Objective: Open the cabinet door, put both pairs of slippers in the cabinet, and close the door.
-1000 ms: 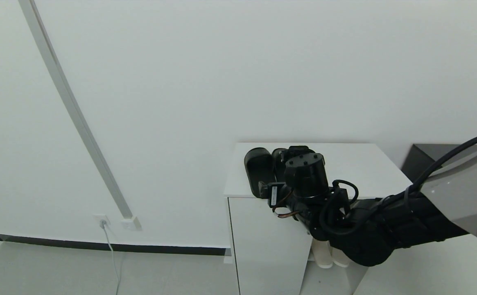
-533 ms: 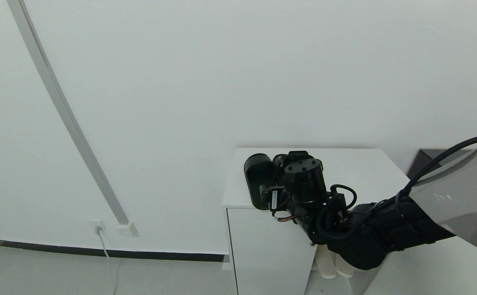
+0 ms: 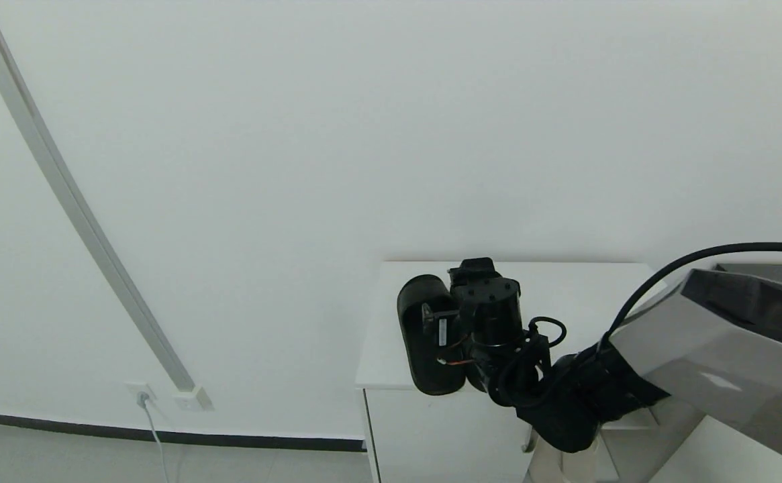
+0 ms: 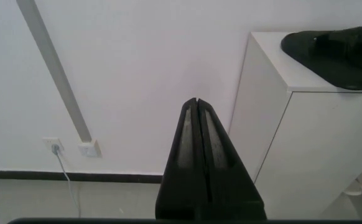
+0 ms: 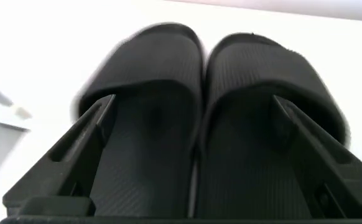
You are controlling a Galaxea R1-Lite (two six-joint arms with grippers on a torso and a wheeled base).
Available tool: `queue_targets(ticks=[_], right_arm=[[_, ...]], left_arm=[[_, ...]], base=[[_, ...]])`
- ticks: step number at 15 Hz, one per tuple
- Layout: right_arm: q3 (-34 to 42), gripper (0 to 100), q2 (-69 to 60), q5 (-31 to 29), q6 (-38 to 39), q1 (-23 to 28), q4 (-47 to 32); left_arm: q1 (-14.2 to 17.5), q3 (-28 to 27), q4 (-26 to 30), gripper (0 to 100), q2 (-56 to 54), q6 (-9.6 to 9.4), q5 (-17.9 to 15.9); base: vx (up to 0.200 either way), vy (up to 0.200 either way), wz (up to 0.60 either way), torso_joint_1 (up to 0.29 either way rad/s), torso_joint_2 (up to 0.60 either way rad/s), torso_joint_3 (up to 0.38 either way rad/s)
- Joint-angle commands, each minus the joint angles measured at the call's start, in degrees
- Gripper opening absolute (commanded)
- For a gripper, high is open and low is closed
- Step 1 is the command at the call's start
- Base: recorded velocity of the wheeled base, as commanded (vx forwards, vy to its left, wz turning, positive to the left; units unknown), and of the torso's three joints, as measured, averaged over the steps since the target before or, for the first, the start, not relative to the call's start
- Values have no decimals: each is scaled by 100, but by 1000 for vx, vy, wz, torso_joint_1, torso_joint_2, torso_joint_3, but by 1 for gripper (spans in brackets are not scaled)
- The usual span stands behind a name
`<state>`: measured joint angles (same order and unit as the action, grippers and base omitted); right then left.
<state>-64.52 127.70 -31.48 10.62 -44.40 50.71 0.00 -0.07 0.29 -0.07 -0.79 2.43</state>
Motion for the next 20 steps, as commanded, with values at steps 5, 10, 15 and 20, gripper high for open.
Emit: queue_targets(ticks=[5, 10, 15, 20], right_arm=[[-781, 100, 774, 45, -86, 318, 70], [-1660, 100, 1073, 71, -86, 467, -624], [-2055, 100, 1240, 71, -86, 467, -879], [-2284, 100, 1425, 71, -86, 467, -993]], left_arm=[[0, -1, -3, 0, 7, 0, 4], [0, -1, -3, 0, 7, 0, 4], [0, -1, -3, 0, 7, 0, 4], [0, -1, -3, 0, 7, 0, 4]], base=[[0, 0, 0, 0, 0, 0], [0, 0, 0, 0, 0, 0], [0, 0, 0, 0, 0, 0], [0, 0, 0, 0, 0, 0]])
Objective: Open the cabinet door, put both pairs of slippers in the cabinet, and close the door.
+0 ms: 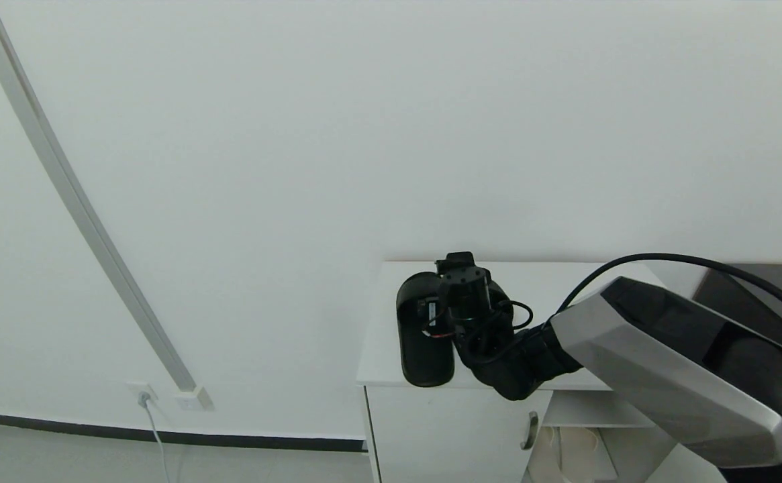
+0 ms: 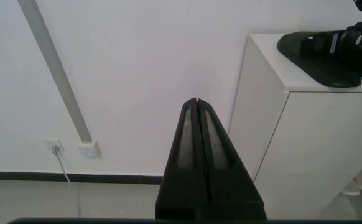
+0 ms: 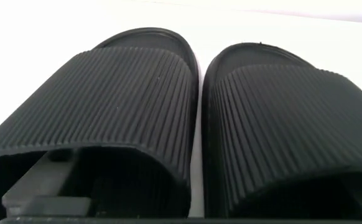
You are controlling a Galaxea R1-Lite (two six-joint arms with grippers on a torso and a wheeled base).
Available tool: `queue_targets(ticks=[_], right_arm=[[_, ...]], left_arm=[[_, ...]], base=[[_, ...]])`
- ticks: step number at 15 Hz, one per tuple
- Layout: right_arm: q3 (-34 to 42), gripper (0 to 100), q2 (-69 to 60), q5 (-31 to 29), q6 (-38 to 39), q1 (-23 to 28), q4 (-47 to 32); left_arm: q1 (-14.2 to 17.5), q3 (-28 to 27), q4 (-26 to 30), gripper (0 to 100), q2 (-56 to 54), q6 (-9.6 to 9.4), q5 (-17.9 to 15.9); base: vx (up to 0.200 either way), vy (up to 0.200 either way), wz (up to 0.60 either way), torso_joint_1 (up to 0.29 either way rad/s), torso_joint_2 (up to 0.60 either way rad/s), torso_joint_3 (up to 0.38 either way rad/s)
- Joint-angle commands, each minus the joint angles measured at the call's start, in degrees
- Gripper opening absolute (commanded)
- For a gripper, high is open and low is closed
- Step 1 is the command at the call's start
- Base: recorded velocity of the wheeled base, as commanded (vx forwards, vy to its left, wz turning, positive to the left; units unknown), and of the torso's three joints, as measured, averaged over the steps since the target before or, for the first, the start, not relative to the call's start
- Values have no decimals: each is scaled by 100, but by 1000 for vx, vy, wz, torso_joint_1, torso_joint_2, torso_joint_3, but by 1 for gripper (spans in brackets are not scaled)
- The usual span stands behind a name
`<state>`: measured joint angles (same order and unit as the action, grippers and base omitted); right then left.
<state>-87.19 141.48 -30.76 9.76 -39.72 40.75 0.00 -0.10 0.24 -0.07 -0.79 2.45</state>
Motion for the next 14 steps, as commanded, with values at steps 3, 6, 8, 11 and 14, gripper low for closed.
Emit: queue_targets(ticks=[3, 6, 8, 11, 14], right_arm=[[-26, 0, 46, 0, -1, -1, 3], [-18, 0, 37, 0, -1, -1, 20], [0, 0, 2, 0, -1, -1, 38], [422, 0, -613, 96, 8, -10, 56], [1793, 0, -1879, 799, 25, -10, 240]], left_arm=[[0, 1, 2, 0, 7, 0, 1], [0, 1, 2, 0, 7, 0, 1], [0, 1, 2, 0, 7, 0, 1], [0, 10, 2, 0, 7, 0, 1], [0, 1, 2, 0, 7, 0, 1]], base=[[0, 0, 0, 0, 0, 0], [0, 0, 0, 0, 0, 0], [0, 0, 0, 0, 0, 0], [0, 0, 0, 0, 0, 0], [0, 0, 0, 0, 0, 0]])
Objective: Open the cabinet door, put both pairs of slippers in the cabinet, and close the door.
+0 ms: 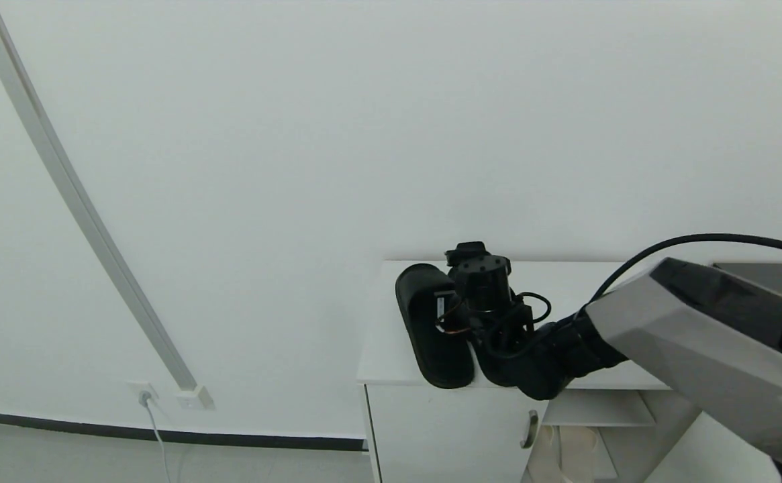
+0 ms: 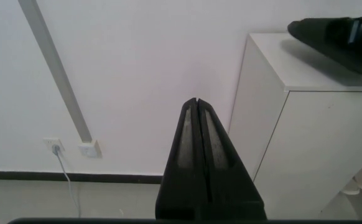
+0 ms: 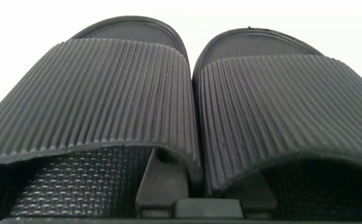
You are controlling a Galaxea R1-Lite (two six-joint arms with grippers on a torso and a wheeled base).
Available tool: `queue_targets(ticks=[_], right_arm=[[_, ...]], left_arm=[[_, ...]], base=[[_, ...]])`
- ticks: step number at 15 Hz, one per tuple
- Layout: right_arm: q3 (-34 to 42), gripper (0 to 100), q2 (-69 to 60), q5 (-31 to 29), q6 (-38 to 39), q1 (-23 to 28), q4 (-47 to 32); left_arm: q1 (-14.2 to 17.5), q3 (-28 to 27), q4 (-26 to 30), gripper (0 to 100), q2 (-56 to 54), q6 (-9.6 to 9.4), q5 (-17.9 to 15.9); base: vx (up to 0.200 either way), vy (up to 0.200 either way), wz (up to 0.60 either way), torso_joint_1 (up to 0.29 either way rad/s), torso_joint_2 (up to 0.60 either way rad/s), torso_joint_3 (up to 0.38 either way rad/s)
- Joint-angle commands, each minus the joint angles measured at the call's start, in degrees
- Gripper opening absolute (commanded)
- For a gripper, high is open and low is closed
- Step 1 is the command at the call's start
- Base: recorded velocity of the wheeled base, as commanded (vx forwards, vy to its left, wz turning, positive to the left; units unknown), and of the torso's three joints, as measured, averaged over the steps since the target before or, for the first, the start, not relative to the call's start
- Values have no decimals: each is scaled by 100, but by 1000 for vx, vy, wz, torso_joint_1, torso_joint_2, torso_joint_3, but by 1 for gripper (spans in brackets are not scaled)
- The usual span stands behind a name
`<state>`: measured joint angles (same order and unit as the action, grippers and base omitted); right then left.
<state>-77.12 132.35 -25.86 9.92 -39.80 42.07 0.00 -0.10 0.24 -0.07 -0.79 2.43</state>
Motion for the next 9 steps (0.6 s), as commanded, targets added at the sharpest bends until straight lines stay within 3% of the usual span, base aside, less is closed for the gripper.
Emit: queue_targets(ticks=[1, 4, 5, 6, 9], right_arm=[[1313, 0, -1353, 467, 1, -10, 258], [2992, 0, -2653, 1100, 1, -80, 548], [3027, 0, -2680, 1109, 1, -80, 548], [3686, 0, -3172, 1364, 1, -142, 548], [3827, 0, -3295, 1346, 1, -256, 557]], left_arm=[[0, 10, 2, 0, 7, 0, 4], [0, 1, 2, 0, 7, 0, 4], [0, 1, 2, 0, 7, 0, 4], [0, 1, 2, 0, 7, 0, 4], [0, 1, 2, 0, 7, 9, 4]], base=[[0, 0, 0, 0, 0, 0], [0, 0, 0, 0, 0, 0], [0, 0, 0, 0, 0, 0], [0, 0, 0, 0, 0, 0], [0, 0, 0, 0, 0, 0]])
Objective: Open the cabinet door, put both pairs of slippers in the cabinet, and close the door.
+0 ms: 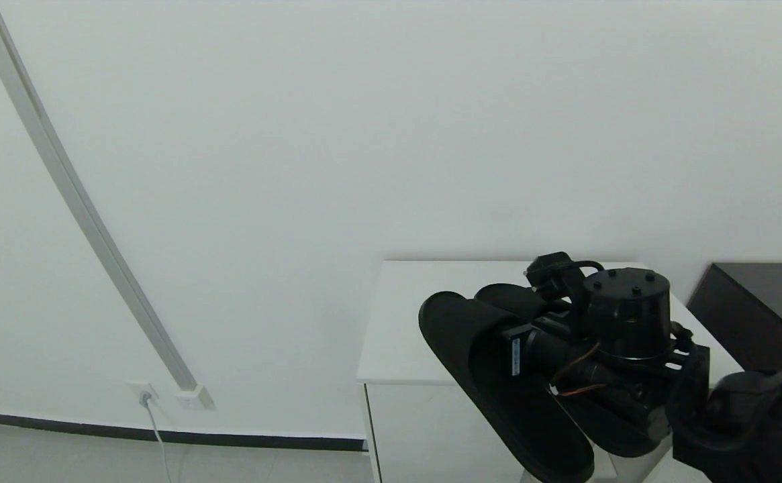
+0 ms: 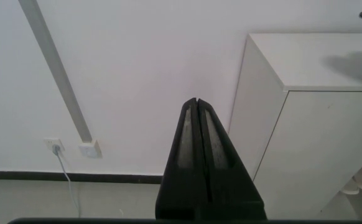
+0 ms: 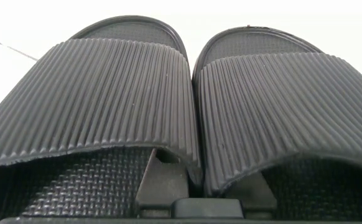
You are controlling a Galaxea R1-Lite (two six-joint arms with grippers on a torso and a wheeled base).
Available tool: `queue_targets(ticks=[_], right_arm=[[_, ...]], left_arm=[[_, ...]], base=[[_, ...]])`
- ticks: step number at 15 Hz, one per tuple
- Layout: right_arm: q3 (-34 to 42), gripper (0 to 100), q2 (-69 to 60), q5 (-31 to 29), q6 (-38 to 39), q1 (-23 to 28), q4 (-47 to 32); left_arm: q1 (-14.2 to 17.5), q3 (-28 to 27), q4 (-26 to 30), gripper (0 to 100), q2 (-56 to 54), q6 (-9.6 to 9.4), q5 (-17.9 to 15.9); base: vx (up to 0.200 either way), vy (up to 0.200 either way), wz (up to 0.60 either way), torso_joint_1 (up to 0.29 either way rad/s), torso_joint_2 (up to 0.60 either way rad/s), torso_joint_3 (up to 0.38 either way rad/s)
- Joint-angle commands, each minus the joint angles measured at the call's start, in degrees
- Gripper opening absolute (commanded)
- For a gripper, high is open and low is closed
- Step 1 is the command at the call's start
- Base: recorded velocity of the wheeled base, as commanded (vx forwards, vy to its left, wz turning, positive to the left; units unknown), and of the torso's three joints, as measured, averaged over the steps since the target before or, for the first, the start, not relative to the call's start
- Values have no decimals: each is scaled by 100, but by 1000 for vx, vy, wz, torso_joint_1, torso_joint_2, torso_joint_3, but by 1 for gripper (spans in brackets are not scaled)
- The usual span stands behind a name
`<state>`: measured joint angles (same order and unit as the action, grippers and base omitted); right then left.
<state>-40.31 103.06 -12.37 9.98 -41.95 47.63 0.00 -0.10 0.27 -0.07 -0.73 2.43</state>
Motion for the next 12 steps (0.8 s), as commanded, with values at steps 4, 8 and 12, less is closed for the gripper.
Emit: queue_targets(ticks=[4, 8, 12], right_arm=[[147, 0, -322, -2, 4, -147, 1], [182, 0, -313, -11, 4, -209, -8], [235, 0, -313, -11, 4, -209, 1]], left_arm=[[0, 1, 0, 0, 7, 3, 4], [0, 1, 0, 0, 7, 12, 4], [0, 1, 0, 0, 7, 12, 4]], base=[[-50, 0, 0, 2, 1, 1], [-200, 0, 0, 7, 2, 2], [-200, 0, 0, -6, -2, 2]])
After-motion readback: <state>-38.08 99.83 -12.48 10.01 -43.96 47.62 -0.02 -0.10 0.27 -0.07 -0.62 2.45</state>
